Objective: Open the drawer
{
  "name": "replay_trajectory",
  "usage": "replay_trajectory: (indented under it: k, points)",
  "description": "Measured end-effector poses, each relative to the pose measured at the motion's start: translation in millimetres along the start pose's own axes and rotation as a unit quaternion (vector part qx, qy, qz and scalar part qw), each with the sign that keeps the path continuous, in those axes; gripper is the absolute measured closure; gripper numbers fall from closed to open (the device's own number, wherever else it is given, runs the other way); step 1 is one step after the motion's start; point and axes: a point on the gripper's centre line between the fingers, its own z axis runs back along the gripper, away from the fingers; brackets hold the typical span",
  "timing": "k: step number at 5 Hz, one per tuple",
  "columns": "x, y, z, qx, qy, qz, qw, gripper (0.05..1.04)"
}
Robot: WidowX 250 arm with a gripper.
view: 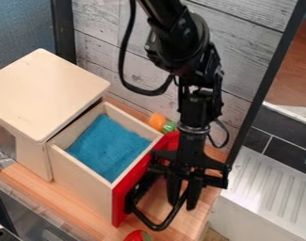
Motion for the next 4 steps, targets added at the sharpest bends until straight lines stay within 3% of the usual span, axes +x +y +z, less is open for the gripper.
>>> replay_trajectory:
  k: [1,2,3,4]
  points:
    - [-2,-1,0,-0.004,0.006,0.018,0.9998,0.393]
    - [-4,-2,6,-0.003,0.006,-0.006,1.0,0.118]
    - [-13,-16,55,-0.034,-0.049,-0.068,0.9959,0.081]
    - [-23,-19,105,-0.075,-0.056,-0.146,0.9848,0.083]
